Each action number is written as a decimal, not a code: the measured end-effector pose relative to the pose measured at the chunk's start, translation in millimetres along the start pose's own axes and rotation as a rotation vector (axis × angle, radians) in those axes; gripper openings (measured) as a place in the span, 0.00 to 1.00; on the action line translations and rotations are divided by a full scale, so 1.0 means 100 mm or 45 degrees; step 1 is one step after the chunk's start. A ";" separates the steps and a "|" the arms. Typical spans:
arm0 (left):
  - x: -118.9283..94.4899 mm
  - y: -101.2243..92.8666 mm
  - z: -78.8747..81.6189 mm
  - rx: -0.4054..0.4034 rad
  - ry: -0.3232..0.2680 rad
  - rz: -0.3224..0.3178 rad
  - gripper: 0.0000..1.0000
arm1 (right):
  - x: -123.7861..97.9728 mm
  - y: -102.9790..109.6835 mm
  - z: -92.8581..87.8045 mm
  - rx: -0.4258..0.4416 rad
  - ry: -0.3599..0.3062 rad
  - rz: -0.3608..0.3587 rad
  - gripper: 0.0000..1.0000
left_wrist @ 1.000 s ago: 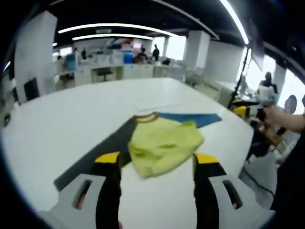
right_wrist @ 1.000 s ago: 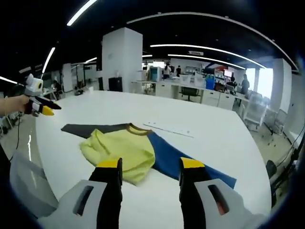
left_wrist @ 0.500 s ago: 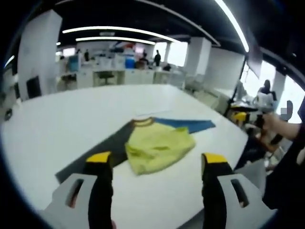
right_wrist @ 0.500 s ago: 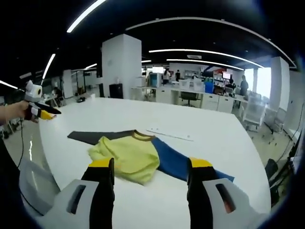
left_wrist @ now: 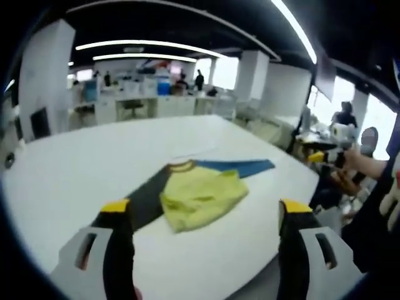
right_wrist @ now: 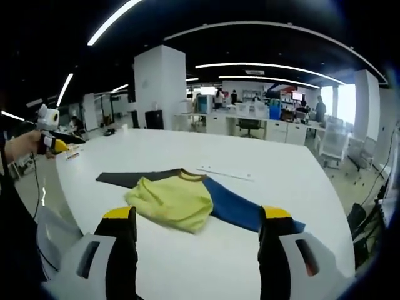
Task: Fold the garment on the visible template until the final outline fits inside the template.
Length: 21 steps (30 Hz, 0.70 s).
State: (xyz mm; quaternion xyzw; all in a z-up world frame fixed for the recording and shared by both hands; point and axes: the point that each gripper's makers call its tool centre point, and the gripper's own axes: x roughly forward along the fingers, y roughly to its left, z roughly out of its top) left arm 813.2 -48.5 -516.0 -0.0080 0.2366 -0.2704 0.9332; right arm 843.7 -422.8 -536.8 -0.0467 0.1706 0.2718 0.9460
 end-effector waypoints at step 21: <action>0.11 0.03 -0.05 -0.009 0.028 -0.033 0.99 | 0.08 0.07 0.05 0.002 -0.019 0.039 0.99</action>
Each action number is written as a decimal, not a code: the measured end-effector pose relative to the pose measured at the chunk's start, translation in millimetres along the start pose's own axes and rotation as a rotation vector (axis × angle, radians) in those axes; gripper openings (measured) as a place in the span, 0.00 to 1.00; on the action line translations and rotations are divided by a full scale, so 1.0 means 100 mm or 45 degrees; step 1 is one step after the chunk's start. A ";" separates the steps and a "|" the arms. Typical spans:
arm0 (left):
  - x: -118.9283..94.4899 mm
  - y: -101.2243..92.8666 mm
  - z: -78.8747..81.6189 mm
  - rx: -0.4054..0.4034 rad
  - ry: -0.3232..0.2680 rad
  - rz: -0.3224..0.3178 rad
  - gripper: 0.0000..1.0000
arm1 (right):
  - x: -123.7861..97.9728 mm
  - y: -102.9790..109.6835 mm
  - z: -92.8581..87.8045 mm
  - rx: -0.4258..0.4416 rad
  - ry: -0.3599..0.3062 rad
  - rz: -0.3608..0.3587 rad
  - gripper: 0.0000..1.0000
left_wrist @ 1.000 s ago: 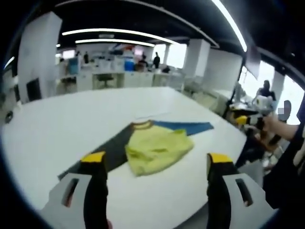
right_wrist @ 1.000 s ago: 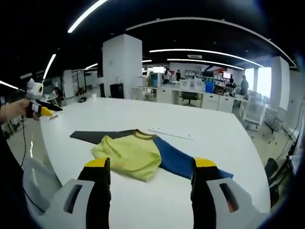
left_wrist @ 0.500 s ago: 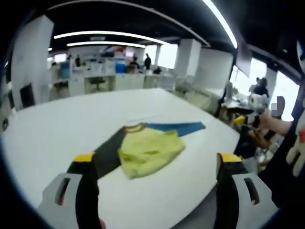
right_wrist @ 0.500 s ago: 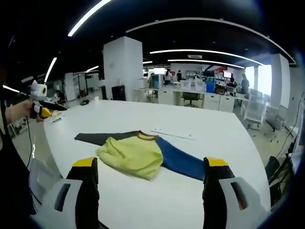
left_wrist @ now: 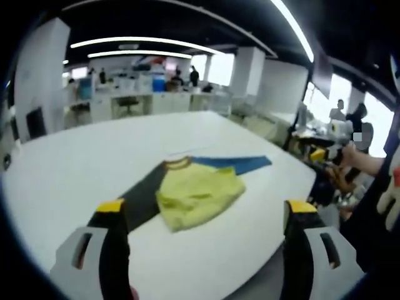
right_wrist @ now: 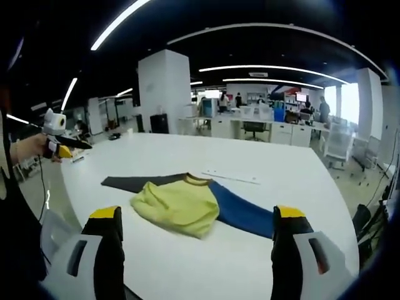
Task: Fold the garment on the visible template until the final outline fits inside the template.
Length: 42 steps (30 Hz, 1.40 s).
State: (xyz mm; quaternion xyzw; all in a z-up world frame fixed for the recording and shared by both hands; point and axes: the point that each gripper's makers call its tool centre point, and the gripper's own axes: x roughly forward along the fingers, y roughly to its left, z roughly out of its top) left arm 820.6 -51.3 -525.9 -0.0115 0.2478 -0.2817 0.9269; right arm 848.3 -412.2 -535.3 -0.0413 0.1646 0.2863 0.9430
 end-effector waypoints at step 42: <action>1.19 0.75 -0.44 -0.171 0.142 0.142 0.54 | 1.06 -0.44 -0.58 0.118 0.226 -0.042 0.51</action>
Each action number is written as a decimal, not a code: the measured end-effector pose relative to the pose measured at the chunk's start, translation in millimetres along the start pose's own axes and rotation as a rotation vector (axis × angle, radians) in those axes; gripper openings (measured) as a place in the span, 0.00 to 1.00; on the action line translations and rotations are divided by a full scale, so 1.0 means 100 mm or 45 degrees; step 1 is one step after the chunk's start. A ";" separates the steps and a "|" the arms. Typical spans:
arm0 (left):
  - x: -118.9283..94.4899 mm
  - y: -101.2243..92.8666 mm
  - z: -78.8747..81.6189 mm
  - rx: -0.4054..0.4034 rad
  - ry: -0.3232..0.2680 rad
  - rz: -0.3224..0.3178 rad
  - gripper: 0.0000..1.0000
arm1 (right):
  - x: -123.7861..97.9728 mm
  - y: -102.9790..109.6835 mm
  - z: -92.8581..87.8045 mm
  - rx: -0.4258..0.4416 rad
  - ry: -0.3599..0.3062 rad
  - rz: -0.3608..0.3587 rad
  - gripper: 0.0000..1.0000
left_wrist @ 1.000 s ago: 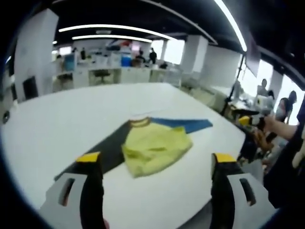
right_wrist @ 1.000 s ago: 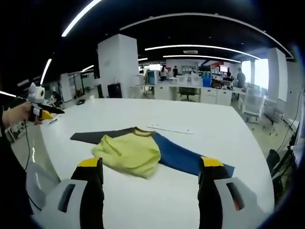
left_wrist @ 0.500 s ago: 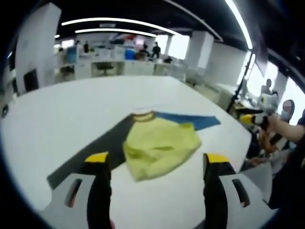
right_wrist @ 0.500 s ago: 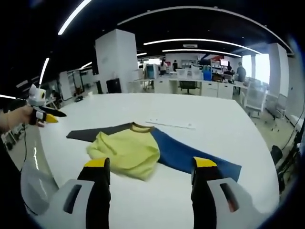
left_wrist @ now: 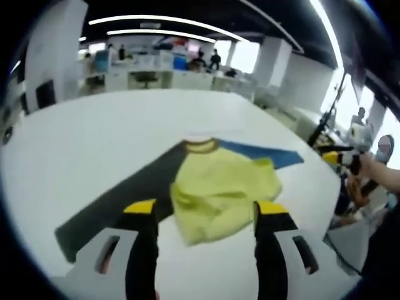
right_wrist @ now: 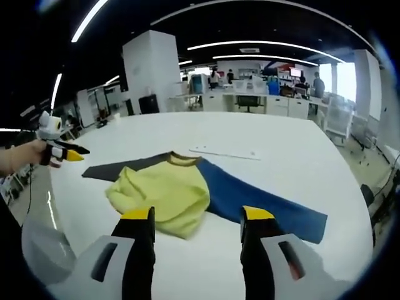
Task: Fold the garment on the visible template until the final outline fits inside the template.
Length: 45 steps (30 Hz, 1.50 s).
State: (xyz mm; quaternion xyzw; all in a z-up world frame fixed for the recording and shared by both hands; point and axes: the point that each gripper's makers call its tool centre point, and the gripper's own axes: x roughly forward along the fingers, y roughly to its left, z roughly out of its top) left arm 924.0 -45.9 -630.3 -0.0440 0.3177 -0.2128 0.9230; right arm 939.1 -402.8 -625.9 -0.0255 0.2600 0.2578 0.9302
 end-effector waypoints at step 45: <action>1.17 0.40 -0.53 -0.421 0.272 0.265 0.18 | 1.43 -0.17 -0.23 0.051 0.225 -0.055 0.28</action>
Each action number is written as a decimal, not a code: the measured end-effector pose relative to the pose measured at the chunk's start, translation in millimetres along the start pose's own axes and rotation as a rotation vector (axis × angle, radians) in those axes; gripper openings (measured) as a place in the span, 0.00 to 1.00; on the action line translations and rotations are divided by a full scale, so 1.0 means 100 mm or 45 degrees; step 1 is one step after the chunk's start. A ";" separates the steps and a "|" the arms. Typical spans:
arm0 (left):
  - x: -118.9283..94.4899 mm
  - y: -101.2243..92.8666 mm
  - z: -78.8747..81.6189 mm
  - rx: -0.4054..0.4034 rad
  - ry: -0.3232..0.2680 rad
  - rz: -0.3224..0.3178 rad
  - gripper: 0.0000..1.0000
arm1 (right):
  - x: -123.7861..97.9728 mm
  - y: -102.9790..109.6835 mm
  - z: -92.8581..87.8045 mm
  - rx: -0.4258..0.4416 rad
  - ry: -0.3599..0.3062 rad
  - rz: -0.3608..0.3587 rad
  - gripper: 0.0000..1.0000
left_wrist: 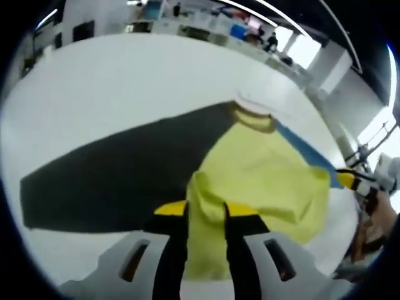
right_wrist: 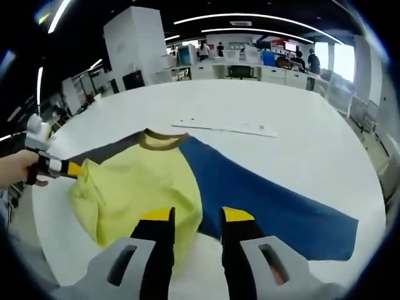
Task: Fold the garment on the visible template until the final outline fits inside the template.
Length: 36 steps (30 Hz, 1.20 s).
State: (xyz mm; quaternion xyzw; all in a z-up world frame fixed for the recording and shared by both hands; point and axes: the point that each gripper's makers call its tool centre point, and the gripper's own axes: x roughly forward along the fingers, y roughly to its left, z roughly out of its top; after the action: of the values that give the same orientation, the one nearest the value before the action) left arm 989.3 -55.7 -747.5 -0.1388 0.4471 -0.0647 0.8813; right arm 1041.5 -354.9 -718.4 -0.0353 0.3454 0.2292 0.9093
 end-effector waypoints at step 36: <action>-0.22 0.04 -0.09 0.138 0.033 -0.004 0.00 | -0.04 0.00 -0.18 -0.161 0.121 -0.063 0.03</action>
State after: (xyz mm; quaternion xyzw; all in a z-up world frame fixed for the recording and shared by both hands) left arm 969.4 -48.5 -737.1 -0.0908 0.4540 -0.0920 0.8816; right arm 1028.0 -360.2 -729.2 -0.1121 0.3719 0.2261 0.8933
